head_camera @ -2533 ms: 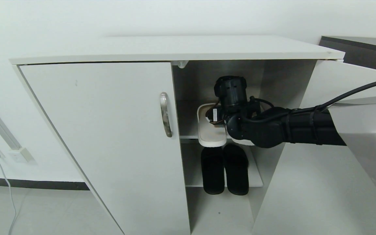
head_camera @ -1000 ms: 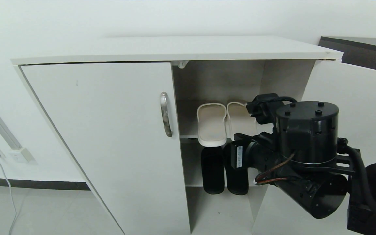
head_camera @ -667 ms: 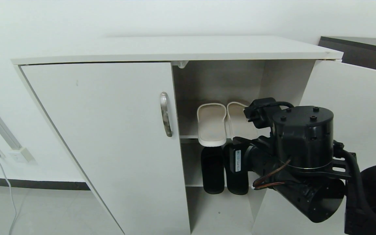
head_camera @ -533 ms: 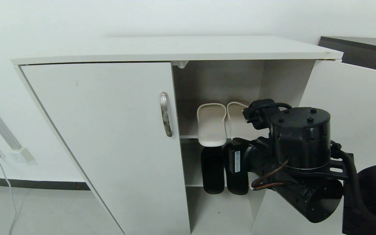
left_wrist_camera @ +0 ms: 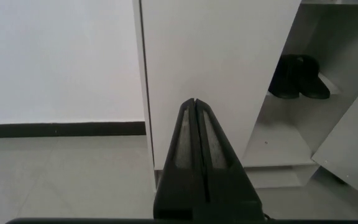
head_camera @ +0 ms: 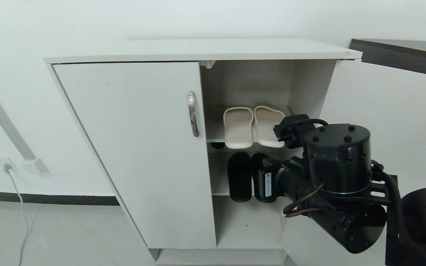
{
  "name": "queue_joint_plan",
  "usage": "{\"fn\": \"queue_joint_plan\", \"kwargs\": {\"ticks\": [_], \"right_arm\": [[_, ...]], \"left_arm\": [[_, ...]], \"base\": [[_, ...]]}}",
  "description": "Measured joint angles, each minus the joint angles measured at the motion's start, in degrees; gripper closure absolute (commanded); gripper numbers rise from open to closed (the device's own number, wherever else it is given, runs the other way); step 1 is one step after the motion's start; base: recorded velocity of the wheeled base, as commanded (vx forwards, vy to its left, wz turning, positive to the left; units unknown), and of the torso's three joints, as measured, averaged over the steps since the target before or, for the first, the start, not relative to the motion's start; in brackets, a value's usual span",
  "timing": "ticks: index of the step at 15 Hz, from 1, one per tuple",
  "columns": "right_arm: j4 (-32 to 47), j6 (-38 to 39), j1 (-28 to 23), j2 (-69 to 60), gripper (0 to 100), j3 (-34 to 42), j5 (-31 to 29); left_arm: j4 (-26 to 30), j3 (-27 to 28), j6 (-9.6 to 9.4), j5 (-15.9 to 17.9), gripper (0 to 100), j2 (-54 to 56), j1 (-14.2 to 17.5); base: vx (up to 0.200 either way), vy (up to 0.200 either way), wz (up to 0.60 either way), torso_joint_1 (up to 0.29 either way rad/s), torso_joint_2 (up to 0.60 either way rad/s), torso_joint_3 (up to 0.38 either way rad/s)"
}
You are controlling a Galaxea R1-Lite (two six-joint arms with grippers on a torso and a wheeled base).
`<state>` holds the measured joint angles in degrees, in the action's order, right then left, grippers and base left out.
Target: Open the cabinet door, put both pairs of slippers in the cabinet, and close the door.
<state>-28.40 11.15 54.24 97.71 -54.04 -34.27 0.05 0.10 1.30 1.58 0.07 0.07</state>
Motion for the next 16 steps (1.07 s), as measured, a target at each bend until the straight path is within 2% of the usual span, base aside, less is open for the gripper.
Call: {"fn": "queue_joint_plan", "kwargs": {"ticks": [10,16], "right_arm": [[-0.39,0.12,0.06,0.35,100,0.77,0.09],[-3.15,-0.34,-0.99,0.91,100,2.96,1.48]], "left_arm": [[-0.05,0.0,0.0,0.0,100,0.0,0.0],[-0.02,-0.02,0.0,-0.02,100,0.0,0.0]], "base": [[-0.2,0.0,0.0,0.003,0.0,0.002],[0.0,0.0,0.0,0.0,0.0,0.0]]}}
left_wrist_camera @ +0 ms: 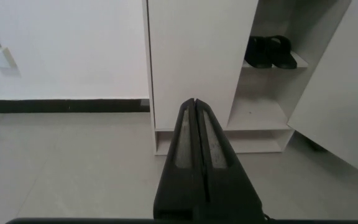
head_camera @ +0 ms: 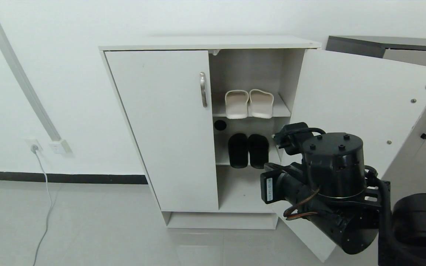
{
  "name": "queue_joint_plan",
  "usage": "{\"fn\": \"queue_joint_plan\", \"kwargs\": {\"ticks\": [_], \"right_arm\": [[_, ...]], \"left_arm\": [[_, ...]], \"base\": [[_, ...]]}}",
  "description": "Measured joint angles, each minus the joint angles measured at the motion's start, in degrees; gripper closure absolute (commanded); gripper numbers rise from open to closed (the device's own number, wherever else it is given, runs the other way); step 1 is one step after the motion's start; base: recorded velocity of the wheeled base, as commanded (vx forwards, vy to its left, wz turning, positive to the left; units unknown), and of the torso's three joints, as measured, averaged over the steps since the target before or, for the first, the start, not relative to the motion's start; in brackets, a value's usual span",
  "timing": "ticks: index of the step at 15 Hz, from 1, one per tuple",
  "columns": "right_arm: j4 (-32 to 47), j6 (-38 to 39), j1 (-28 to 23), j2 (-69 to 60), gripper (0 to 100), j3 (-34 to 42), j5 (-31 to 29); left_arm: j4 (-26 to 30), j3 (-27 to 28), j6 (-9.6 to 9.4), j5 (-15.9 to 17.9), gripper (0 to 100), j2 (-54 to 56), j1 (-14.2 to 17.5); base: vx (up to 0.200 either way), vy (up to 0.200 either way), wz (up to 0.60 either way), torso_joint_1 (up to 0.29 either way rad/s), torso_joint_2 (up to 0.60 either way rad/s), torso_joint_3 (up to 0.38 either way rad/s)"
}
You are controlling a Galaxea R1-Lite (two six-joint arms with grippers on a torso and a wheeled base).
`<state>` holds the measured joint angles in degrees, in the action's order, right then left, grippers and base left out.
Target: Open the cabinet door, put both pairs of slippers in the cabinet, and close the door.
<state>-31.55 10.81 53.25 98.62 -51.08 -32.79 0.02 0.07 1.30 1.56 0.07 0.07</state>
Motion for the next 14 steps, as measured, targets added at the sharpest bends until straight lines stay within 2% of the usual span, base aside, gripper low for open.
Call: {"fn": "queue_joint_plan", "kwargs": {"ticks": [14], "right_arm": [[-0.09,-0.11,-0.27,0.68,100,0.8,-0.07]], "left_arm": [[-0.02,0.02,0.0,-0.06,100,0.0,0.0]], "base": [[0.0,0.0,0.0,0.0,0.0,0.0]]}}
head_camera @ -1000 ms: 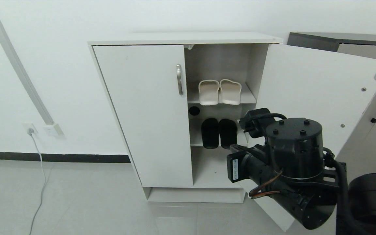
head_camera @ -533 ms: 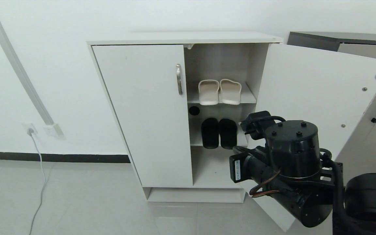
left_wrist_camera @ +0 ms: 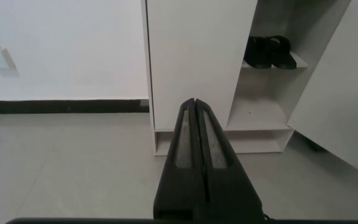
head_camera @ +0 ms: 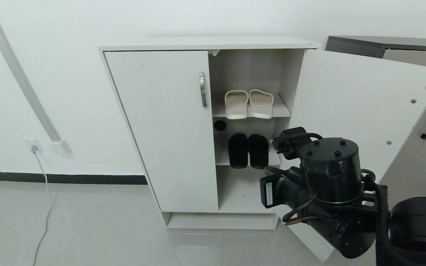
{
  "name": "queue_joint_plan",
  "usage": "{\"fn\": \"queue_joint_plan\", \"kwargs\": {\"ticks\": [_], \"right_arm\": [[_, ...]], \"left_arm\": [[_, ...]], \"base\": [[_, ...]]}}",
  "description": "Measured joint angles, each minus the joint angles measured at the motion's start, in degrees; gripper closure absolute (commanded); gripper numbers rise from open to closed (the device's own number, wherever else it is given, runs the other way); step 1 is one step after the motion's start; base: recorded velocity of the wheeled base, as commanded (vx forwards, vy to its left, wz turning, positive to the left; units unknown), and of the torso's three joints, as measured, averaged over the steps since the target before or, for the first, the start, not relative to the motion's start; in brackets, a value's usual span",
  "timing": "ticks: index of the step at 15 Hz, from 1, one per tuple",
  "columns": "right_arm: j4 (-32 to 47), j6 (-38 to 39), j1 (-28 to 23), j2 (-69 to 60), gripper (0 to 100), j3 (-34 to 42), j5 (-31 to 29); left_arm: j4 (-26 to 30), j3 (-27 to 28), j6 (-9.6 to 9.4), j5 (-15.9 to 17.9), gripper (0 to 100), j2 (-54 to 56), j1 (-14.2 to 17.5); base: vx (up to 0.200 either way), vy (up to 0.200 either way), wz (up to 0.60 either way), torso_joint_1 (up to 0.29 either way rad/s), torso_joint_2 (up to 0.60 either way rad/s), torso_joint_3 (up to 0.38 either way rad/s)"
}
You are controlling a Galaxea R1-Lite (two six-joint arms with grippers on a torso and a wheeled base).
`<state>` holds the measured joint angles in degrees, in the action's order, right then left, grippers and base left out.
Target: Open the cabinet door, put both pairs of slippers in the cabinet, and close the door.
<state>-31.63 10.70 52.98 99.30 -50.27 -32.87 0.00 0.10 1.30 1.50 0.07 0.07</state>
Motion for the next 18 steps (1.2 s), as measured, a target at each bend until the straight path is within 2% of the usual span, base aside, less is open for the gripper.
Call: {"fn": "queue_joint_plan", "kwargs": {"ticks": [7,11,18], "right_arm": [[0.02,0.0,0.02,0.26,100,0.3,-0.04],[0.18,0.1,0.1,0.65,100,0.22,-0.06],[0.0,0.07,-0.01,0.89,100,0.26,-0.2]], "left_arm": [[0.0,0.0,0.02,-0.02,100,0.0,0.0],[0.07,-0.05,0.06,-0.02,100,0.0,-0.05],[-0.02,0.0,0.09,0.0,100,0.0,0.0]], "base": [[0.0,0.0,0.0,0.0,0.0,0.0],[0.0,0.0,0.0,0.011,-0.21,-0.314],[0.0,0.0,0.0,0.08,-0.49,-0.357]]}}
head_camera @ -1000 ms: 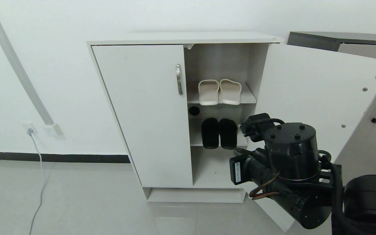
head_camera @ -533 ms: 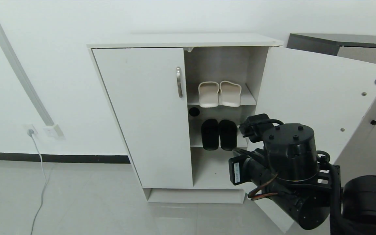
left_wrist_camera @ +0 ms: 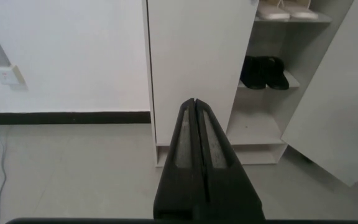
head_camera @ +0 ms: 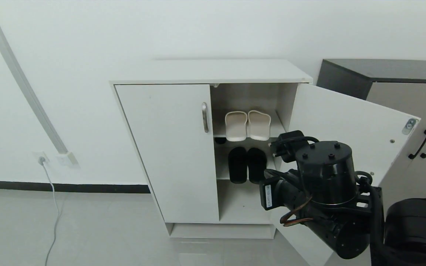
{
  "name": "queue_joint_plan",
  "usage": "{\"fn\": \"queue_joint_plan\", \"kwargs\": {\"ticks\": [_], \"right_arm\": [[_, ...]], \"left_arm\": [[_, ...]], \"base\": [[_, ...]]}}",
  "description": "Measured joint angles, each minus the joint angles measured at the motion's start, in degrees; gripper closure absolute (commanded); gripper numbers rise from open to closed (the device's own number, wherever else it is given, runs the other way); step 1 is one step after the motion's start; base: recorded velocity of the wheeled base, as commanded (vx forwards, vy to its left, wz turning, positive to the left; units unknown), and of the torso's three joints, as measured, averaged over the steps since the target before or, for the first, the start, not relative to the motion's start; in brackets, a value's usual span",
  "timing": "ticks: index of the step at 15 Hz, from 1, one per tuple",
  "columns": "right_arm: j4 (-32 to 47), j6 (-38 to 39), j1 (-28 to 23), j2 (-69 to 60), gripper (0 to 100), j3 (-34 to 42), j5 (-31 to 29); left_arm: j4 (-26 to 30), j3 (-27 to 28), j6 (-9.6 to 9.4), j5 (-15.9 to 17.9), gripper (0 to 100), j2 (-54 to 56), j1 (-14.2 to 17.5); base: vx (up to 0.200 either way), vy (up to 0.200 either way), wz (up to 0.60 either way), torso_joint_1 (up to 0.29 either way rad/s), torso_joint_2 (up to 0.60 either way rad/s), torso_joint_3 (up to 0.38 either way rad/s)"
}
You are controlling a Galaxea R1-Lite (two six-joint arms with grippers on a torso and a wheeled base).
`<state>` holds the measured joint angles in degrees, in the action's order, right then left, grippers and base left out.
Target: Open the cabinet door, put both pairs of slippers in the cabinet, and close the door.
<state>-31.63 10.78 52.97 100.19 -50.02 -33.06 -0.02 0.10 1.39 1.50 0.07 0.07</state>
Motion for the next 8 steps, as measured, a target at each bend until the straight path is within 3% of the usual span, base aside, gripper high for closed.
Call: {"fn": "queue_joint_plan", "kwargs": {"ticks": [8], "right_arm": [[0.05,0.02,-0.02,0.0,100,0.11,0.09]], "left_arm": [[0.02,0.0,-0.02,-0.02,100,0.0,0.0]], "base": [[0.0,0.0,0.0,0.159,-0.48,-0.324]]}}
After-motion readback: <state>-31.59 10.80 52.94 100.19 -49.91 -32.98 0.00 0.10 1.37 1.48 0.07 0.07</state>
